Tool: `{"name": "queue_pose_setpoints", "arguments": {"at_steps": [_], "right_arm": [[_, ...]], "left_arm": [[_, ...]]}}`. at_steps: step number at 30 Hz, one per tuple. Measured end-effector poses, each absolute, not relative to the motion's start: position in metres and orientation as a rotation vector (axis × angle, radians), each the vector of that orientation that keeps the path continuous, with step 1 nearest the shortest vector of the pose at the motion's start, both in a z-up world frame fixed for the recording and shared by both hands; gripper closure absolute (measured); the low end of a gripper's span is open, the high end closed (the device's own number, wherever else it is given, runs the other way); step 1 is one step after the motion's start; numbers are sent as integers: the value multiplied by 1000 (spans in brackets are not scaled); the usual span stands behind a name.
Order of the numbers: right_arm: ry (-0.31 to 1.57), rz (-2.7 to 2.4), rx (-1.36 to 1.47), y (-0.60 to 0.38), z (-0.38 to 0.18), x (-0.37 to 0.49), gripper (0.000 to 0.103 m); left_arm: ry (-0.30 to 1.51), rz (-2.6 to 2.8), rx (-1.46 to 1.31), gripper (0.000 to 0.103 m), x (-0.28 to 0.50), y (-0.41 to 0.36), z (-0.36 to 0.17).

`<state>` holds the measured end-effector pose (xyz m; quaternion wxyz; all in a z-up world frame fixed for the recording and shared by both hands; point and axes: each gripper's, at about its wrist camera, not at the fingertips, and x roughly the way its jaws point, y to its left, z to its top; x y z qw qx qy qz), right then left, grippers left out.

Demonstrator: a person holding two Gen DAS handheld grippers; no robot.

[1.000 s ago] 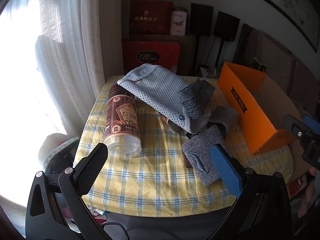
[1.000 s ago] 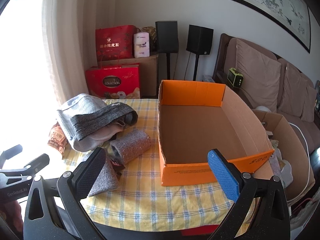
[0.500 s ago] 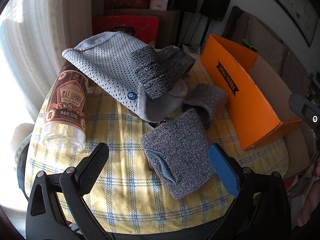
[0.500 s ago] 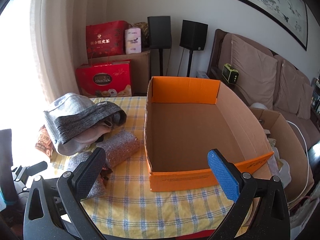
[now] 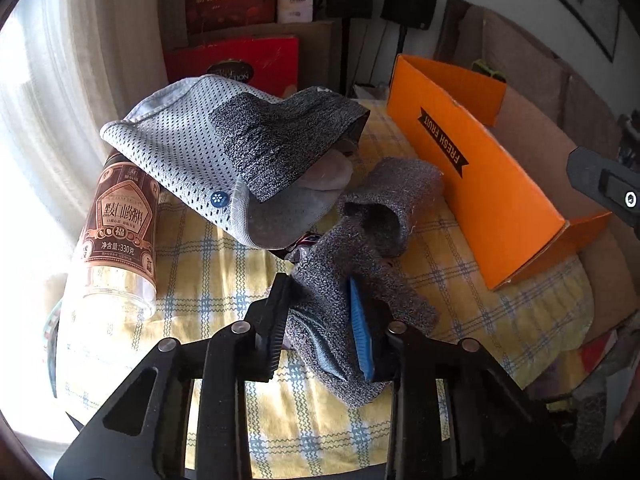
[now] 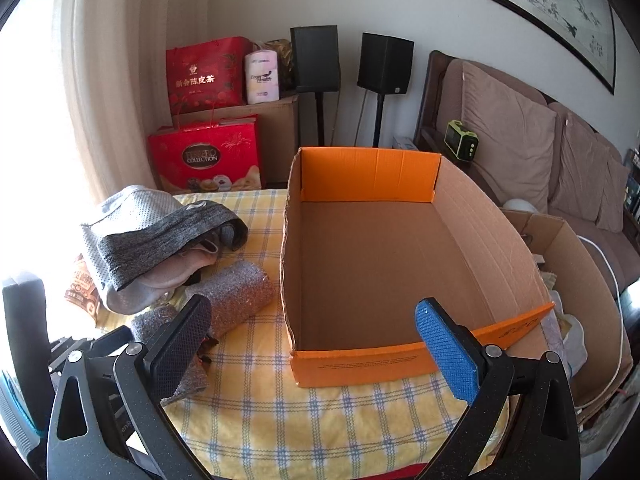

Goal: Organize objects
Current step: 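Grasp the grey sock with the left tool while the right tool approaches the rolled grey sock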

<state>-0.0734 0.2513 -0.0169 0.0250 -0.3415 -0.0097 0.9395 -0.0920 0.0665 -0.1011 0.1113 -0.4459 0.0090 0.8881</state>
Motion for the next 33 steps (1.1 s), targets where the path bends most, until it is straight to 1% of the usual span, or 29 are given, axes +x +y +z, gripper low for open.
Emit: {"name": "queue_pose_setpoints", "arguments": {"at_steps": [1, 6, 15, 21, 24, 26, 27, 29, 30, 32, 33], "right_arm": [[-35, 2908, -1053, 251, -16, -72, 0], [-43, 2926, -1046, 246, -13, -69, 0], [-17, 3017, -1059, 230, -3, -63, 1], [8, 3085, -1132, 209, -6, -72, 8], [10, 3095, -1180, 199, -9, -81, 20], [10, 3096, -1231, 192, -15, -91, 34], [9, 3095, -1261, 189, -18, -97, 37], [-18, 3069, -1323, 182, -28, -109, 47], [-32, 3054, -1350, 179, -34, -114, 49], [-70, 3016, -1389, 173, -47, -122, 59], [-84, 2998, -1403, 171, -54, -125, 60]], "left_arm": [[16, 2603, -1309, 82, -90, 64, -100], [-19, 2607, -1280, 87, -80, 50, -87], [-161, 2649, -1211, 88, -59, 1, -56], [-227, 2683, -1179, 87, -53, -29, -41], [-250, 2692, -1172, 87, -51, -36, -38], [-262, 2696, -1169, 87, -49, -43, -38], [-265, 2698, -1169, 87, -48, -45, -38], [-278, 2699, -1171, 87, -46, -49, -40], [-286, 2698, -1172, 87, -46, -51, -40], [-300, 2694, -1174, 87, -46, -54, -42], [-303, 2691, -1175, 87, -46, -55, -43]]}}
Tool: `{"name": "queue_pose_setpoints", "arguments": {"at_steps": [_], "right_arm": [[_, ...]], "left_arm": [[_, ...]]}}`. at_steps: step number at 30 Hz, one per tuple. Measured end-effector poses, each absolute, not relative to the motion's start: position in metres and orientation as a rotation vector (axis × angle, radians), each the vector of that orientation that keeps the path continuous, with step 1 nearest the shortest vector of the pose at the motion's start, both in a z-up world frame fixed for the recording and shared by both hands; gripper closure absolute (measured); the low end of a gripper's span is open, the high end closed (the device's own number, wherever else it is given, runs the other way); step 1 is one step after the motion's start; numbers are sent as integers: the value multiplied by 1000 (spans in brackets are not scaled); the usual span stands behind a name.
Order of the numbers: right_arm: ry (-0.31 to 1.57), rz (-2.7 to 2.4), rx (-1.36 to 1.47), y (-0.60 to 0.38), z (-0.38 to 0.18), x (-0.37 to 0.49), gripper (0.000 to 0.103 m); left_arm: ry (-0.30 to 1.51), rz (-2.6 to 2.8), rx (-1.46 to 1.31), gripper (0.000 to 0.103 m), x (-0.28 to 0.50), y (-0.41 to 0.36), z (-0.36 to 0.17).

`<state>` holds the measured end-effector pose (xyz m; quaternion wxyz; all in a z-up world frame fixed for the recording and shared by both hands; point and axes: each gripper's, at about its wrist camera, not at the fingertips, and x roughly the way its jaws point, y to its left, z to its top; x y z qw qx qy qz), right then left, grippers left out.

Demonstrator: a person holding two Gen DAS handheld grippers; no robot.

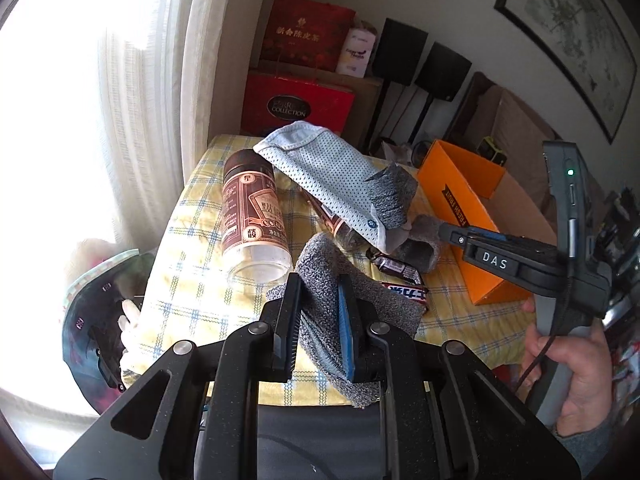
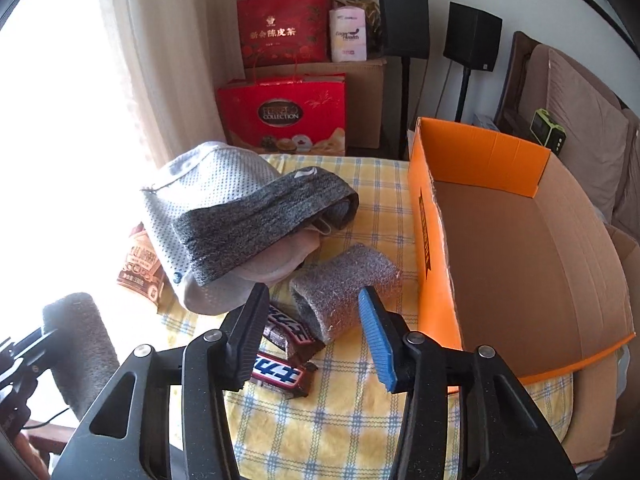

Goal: Organize objects
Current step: 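Grasp the grey sock with the left tool while the right tool approaches the rolled grey sock, then carry both grey socks into the orange box and open both tools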

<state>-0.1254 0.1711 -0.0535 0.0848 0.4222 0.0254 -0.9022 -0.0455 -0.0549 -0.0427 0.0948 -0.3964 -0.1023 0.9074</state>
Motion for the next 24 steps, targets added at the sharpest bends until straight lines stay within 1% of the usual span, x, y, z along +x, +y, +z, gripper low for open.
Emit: {"name": "queue_pose_setpoints", "arguments": {"at_steps": [2, 10, 18, 19, 20, 23, 24], "right_arm": [[81, -2680, 1287, 168, -65, -130, 64], [134, -2697, 1350, 163, -92, -139, 64], [236, -2739, 1383, 160, -108, -150, 64], [235, -2743, 1383, 160, -109, -150, 69], [230, -2752, 1379, 161, -109, -151, 81], [194, -2774, 1345, 166, -104, -150, 91], [179, -2777, 1333, 168, -102, -149, 91]], "left_arm": [[-303, 2684, -1175, 87, -44, -56, -43], [-296, 2666, -1179, 87, -46, -56, -45], [-298, 2646, -1195, 87, -48, -52, -50], [-298, 2645, -1196, 87, -48, -52, -50], [-298, 2643, -1199, 87, -49, -51, -50], [-297, 2641, -1202, 87, -50, -51, -51], [-297, 2641, -1203, 87, -50, -51, -51]]}}
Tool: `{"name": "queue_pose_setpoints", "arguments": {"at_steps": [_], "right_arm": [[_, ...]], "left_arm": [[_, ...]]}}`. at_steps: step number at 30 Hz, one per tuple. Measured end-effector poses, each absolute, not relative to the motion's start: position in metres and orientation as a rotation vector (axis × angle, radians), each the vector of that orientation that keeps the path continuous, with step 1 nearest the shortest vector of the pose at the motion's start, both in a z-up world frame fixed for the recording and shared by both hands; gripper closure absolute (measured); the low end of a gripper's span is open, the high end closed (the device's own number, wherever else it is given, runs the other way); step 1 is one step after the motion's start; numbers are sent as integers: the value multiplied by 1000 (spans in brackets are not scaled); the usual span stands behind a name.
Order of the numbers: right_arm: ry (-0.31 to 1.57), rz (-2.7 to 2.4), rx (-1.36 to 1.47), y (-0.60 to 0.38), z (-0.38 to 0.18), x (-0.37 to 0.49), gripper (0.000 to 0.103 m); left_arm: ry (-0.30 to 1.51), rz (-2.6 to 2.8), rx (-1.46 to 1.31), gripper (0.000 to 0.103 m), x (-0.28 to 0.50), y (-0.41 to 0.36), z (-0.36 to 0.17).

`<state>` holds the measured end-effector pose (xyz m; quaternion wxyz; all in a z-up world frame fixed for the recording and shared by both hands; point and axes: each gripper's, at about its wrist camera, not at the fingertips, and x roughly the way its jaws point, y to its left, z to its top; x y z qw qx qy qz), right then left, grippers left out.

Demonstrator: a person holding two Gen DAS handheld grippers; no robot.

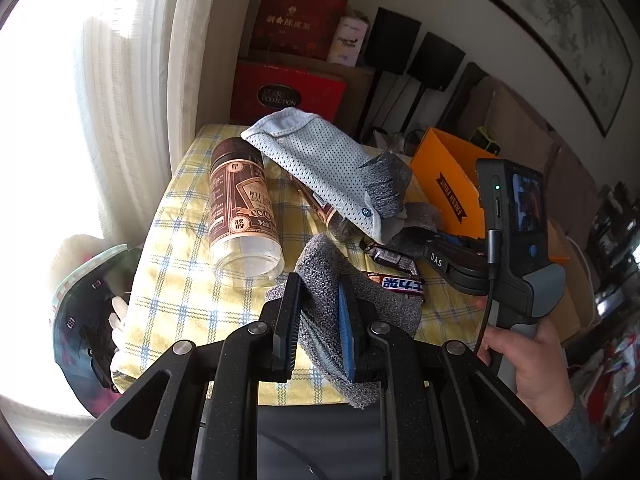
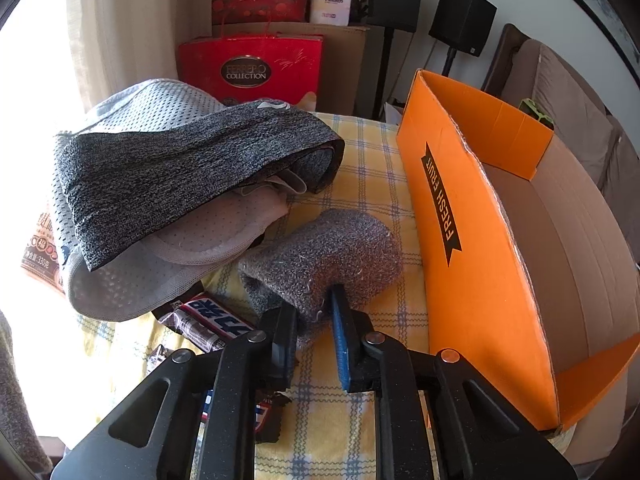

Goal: Organize objects
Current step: 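Carry both grey socks into the orange box and open both tools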

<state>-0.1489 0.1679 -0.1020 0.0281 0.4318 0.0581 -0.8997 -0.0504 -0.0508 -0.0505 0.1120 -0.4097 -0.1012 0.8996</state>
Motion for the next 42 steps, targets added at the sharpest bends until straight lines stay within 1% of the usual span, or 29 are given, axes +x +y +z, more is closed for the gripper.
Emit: {"name": "queue_pose_setpoints", "arguments": {"at_steps": [5, 18, 26, 35, 39, 42], "right_arm": [[126, -2783, 1268, 174, -83, -140, 96], [40, -2790, 1085, 191, -18, -101, 97], [-10, -2861, 1024, 225, 14, -91, 97], [-77, -2983, 1033, 290, 24, -90, 97], [-167, -3023, 1047, 320, 21, -95, 97], [-200, -3047, 1061, 337, 16, -100, 97]], "left_arm": [[-285, 2635, -1199, 87, -51, -46, -48], [-223, 2602, -1130, 87, -55, -15, -18], [-153, 2522, -1078, 87, -69, 37, 7], [-81, 2394, -1031, 87, -94, 112, 20], [-30, 2392, -1007, 87, -109, 145, 20], [4, 2383, -1009, 87, -121, 169, 17]]}}
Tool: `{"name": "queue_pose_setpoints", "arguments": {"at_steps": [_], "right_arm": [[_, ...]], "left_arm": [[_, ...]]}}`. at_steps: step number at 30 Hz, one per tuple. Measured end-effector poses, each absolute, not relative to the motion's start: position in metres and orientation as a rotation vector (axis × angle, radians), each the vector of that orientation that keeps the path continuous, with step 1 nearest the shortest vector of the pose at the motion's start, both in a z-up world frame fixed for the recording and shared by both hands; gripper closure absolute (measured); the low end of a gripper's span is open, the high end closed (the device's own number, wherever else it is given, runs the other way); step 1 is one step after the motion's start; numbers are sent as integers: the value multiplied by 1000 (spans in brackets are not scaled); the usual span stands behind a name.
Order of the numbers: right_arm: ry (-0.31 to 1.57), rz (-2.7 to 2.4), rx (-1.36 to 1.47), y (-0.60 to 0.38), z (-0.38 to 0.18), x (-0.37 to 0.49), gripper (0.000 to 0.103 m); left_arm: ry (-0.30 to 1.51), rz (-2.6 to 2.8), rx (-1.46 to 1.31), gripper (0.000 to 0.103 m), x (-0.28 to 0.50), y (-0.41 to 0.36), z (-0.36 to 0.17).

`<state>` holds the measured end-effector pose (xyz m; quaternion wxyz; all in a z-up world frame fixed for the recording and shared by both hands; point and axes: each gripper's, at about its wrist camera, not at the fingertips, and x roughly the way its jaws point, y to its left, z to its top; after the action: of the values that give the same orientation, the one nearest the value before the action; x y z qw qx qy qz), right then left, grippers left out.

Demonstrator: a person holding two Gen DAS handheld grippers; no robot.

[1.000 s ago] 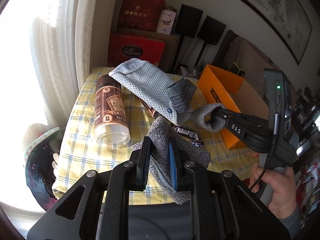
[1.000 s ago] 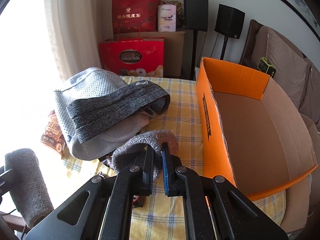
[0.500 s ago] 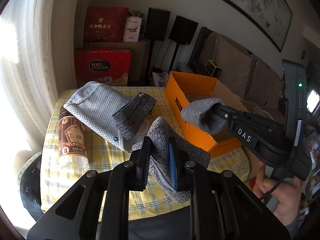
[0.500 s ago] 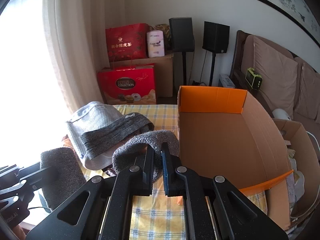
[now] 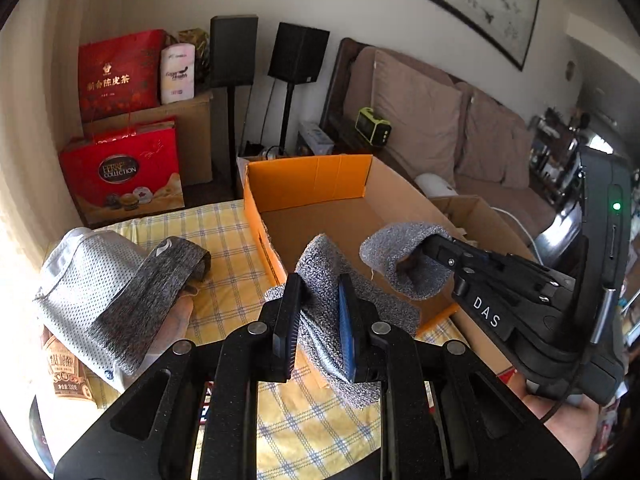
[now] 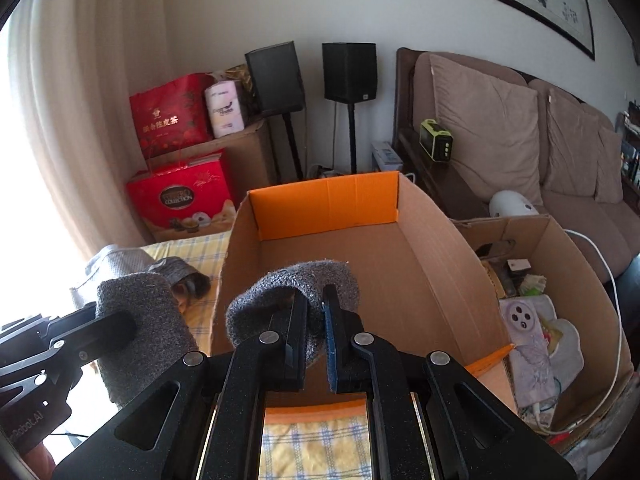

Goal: Organize objects
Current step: 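Carry both grey socks into the orange box and open both tools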

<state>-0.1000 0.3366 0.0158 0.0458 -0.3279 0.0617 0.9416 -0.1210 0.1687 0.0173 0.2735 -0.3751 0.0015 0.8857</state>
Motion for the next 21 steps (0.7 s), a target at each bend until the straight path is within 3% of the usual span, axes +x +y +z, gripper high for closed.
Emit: {"name": "queue_pose_setpoints", "arguments": {"at_steps": [8, 16, 20, 21], "right_arm": [[195, 2822, -1026, 360, -2, -118, 97], [184, 2770, -1068, 369, -22, -134, 92], [170, 2756, -1055, 370, -25, -133, 59], [165, 2756, -1049, 370, -24, -132, 57]], "left_arm": [[13, 2342, -1062, 86, -152, 206, -5], [25, 2359, -1120, 76, -170, 213, -24], [17, 2363, -1122, 71, -172, 209, -25], [20, 2368, -1119, 68, -171, 207, -25]]}}
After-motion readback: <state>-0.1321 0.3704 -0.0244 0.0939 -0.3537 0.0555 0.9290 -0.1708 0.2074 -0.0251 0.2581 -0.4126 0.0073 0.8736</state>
